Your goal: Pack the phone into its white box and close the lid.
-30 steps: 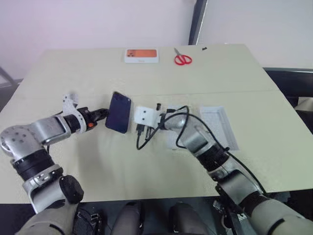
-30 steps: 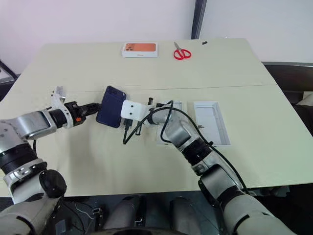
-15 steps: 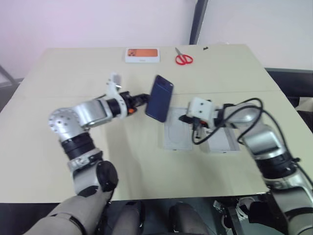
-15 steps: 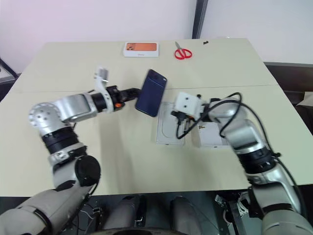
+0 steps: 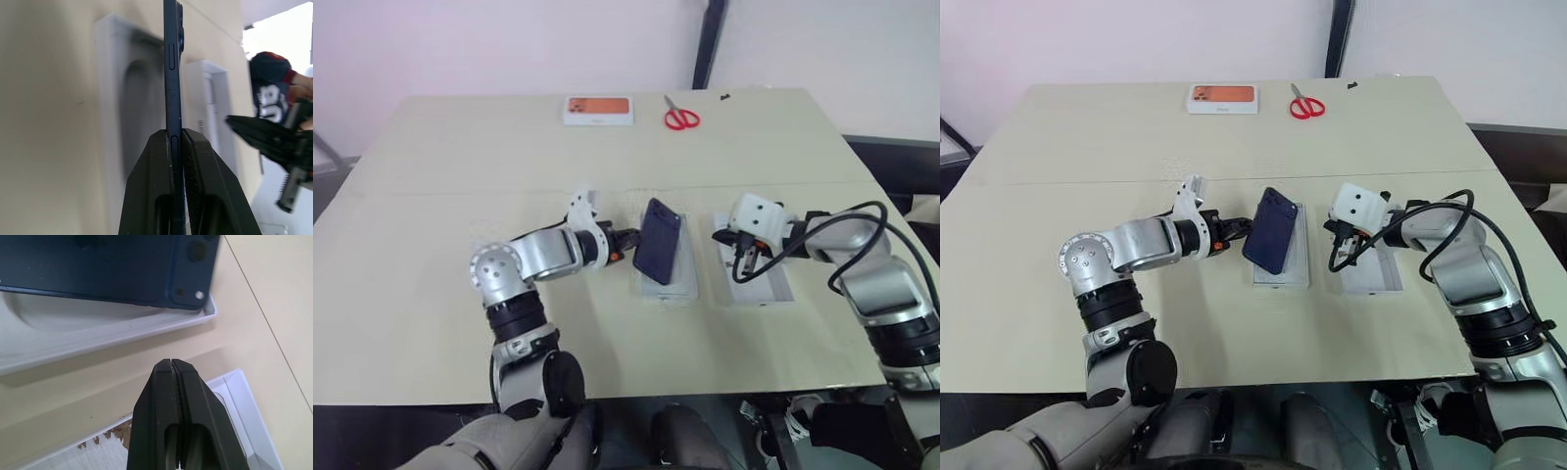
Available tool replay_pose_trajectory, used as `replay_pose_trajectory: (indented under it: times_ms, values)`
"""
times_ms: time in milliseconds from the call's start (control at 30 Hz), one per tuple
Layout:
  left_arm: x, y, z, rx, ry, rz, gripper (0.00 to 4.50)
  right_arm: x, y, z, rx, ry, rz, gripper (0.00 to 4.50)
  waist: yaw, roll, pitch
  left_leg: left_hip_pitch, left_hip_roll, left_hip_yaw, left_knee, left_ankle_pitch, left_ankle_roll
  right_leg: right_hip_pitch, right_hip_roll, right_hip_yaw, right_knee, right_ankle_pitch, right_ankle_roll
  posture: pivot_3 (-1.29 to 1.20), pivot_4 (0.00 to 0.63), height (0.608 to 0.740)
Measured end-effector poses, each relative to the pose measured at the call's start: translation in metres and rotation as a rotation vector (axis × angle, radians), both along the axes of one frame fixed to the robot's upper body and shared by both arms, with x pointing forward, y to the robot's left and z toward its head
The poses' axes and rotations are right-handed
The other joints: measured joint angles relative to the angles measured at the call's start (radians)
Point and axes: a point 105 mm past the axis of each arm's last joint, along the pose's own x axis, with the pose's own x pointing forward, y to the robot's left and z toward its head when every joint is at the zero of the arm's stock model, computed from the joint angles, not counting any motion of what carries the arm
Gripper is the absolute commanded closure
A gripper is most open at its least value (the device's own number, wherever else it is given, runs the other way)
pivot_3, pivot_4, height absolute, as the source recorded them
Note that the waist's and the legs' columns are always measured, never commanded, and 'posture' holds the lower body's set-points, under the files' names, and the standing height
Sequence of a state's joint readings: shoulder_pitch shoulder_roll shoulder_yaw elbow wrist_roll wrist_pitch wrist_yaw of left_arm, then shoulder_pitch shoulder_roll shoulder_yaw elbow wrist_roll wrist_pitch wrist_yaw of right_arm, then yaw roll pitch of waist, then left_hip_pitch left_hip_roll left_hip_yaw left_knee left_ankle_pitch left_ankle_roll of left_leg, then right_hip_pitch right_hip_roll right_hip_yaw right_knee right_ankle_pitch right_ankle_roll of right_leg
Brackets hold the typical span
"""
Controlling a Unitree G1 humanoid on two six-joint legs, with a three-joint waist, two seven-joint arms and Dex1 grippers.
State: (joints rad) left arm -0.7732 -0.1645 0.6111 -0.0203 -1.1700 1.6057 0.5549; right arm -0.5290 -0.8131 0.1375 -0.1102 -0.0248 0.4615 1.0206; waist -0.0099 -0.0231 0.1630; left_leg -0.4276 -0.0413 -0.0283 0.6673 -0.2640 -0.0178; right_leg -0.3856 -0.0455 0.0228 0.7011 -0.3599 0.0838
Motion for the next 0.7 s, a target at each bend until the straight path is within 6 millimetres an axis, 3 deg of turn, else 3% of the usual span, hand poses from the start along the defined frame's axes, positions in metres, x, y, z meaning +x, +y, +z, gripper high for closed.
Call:
replay_pose_trajectory:
  times_ms: [133, 300, 467, 567, 700]
  values:
    - [-0.002, 0.002, 0.000, 0.012, -0.009, 0.012, 4.43, 0.000, 0.000, 0.000, -0.001, -0.007, 0.001, 4.50, 0.002, 0.000, 0.000, 0.000, 0.000, 0.000, 0.001, 0.000, 0.000, 0.001, 0.000, 0.000, -0.001, 0.000, 0.000, 0.00, 0.150, 0.740]
    - [-0.005, -0.001, -0.002, 0.016, -0.005, -0.007, 2.31, 0.003, -0.004, -0.003, 0.001, 0.002, -0.015, 4.50, 0.002, 0.000, 0.000, 0.000, 0.000, 0.000, 0.001, 0.000, 0.000, 0.001, 0.000, 0.000, -0.001, 0.000, 0.000, 0.00, 0.150, 0.740]
    - [-0.017, -0.019, 0.004, -0.009, -0.050, -0.123, 0.02, 0.005, -0.002, 0.000, 0.000, -0.012, -0.006, 4.50, 0.001, 0.000, 0.000, 0.001, 0.000, 0.000, 0.001, 0.000, 0.000, 0.002, 0.000, 0.000, -0.001, 0.000, 0.000, 0.00, 0.150, 0.740]
    - [-0.026, -0.023, 0.000, 0.011, -0.069, -0.196, 0.02, 0.005, -0.001, 0.000, -0.001, -0.015, -0.001, 4.50, -0.001, 0.000, 0.000, 0.001, 0.000, 0.000, 0.001, 0.000, 0.000, 0.001, 0.000, 0.000, -0.001, 0.000, 0.000, 0.00, 0.150, 0.740]
    - [-0.020, 0.003, 0.010, 0.069, -0.143, -0.180, 0.02, 0.006, -0.003, -0.001, 0.000, -0.008, -0.008, 4.50, -0.005, 0.001, 0.000, 0.001, 0.000, 0.000, 0.000, 0.000, 0.000, 0.001, 0.000, 0.000, 0.000, 0.000, 0.000, 0.00, 0.150, 0.740]
